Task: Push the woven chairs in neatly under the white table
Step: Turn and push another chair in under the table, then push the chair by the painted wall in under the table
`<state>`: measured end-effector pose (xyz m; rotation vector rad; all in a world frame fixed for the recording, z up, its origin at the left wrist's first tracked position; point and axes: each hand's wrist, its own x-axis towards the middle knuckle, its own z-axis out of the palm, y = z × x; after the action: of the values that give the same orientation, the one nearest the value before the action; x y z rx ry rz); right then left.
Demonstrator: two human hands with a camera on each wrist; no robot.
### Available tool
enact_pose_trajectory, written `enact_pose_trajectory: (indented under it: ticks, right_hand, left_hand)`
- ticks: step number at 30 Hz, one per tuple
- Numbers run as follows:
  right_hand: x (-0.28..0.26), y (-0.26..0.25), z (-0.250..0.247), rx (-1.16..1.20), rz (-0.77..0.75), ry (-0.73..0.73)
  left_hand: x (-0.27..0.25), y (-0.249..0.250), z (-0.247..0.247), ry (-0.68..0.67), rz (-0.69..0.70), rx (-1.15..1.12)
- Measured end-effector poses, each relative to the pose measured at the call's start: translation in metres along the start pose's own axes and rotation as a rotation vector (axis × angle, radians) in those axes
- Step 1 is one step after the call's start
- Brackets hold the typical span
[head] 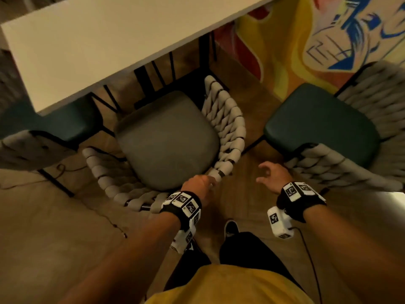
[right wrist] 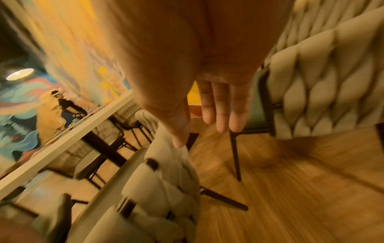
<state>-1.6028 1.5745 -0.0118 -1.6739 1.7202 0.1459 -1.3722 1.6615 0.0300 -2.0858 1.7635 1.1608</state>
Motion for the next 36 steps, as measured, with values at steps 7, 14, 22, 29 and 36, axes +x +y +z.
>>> enact_pose_trajectory:
  ticks: [7,14,22,29,36]
  right_hand:
    - [-0.015,0.111,-0.068,0.143,0.103,0.148]
    - [-0.016,0.253,-0.152,0.143,0.247,0.415]
    - [-0.004,0.364,-0.212,0.49,0.549,0.431]
    - [0.027,0.392,-0.21,0.695,0.556,0.439]
    - [0.053,0.406,-0.182,1.024,0.756,0.215]
  left_hand:
    - [0.022,0.101,-0.003,-0.089,0.22,0.22]
    - [0.078,0.248,0.013,-0.027,0.309,0.191]
    - [0.138,0.403,0.064,-0.004,0.549,0.34]
    - [0.192,0.432,0.103,-0.114,0.473,0.498]
    - [0.219,0.424,0.115,-0.094,0.492,0.701]
